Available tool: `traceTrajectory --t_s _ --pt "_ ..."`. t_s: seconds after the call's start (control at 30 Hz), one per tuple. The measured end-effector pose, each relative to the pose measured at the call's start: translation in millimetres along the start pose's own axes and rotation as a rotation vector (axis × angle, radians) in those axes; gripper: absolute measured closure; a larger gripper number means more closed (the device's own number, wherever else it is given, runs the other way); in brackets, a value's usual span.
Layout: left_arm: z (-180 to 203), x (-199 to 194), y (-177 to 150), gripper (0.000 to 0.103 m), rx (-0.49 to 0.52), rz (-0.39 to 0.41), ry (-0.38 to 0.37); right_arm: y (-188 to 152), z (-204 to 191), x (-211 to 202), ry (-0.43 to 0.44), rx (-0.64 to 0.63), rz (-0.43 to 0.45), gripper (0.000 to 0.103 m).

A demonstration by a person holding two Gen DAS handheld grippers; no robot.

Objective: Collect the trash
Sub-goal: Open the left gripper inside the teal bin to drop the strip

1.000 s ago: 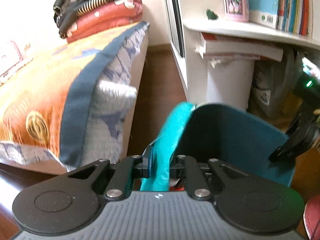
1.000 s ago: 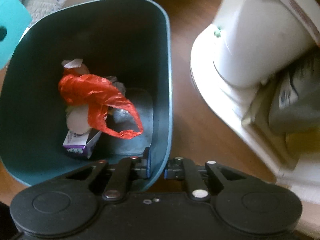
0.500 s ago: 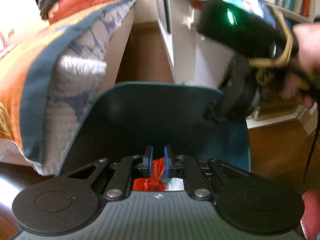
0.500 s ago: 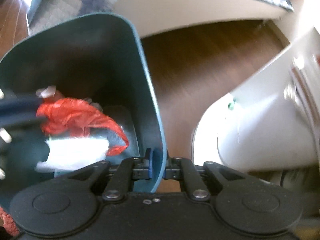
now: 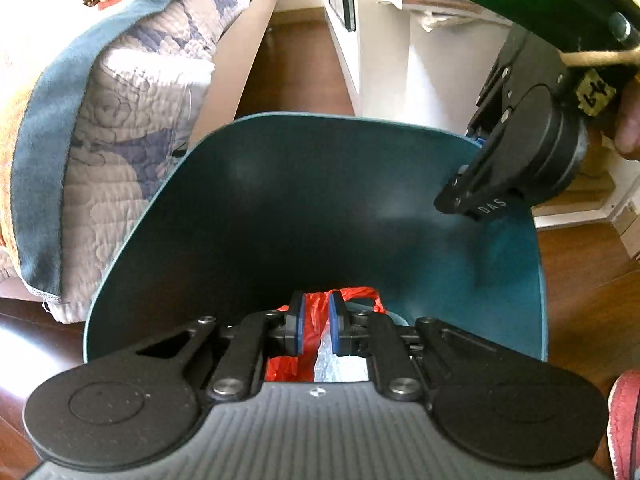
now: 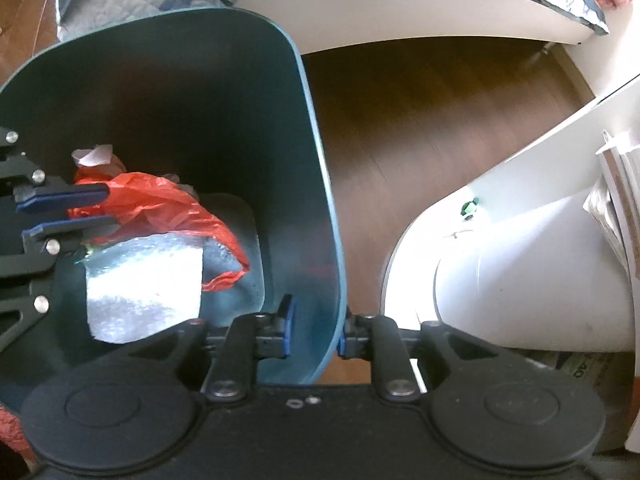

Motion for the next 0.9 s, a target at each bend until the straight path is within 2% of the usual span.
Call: traceTrajectory --t_s 0.17,0.27,0.3,0.33,0.4,0.47,0.53,0.67,0.77,0.8,0.87,0.9 --pt "-4 -9 3 0.091 -0.004 0.030 -0.019 1 -2 -12 0.024 0.010 -0.003 0.073" --pt "-11 -15 2 0.089 -0.032 0.048 -0.054 -3 -2 -24 0.042 0.024 -0.004 0.063" --pt "-14 -17 1 0.088 -0.045 0.055 -0.069 -7 -3 -27 0.050 0.027 -0.004 0.058" --pt "-16 -19 0 0.085 -0.056 0.060 -0.076 -9 -3 -29 0.057 0.031 -0.003 0.048" --pt "-18 -23 -3 0.077 -0.064 0.067 -0.070 -5 -9 -31 0.072 0.059 -0.004 0.038" --pt "-19 -29 -7 0.066 -0.074 0.078 -0.064 -5 -13 -30 0.094 0.086 -0.017 0.038" --pt "-21 -36 -11 0.040 -0.098 0.097 -0.074 -9 -12 -30 0.112 0.143 -0.018 0.038" --pt "-31 -50 -17 0.038 -0.140 0.142 -0.087 -11 -14 -29 0.175 0.271 -0.032 0.039" --pt "-43 -70 -28 0.035 -0.177 0.174 -0.065 -15 -23 -22 0.216 0.341 -0.061 0.038" --pt "-49 -78 -33 0.030 -0.189 0.185 -0.048 -17 -25 -19 0.232 0.358 -0.077 0.041" --pt "-63 -96 -48 0.025 -0.219 0.207 0.006 -22 -29 -17 0.245 0.363 -0.113 0.054" --pt "-70 -103 -56 0.024 -0.231 0.207 0.039 -23 -29 -18 0.257 0.366 -0.116 0.052"
Point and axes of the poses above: each gripper's, at about its wrist camera, not at the fingertips, and x roughly the way its jaws point, z to its right, y to its top, the point moved 2 cm from there along x, roughly the way its jaws point, and after that the axes turned 14 degrees about x, right-handed, at the moved point
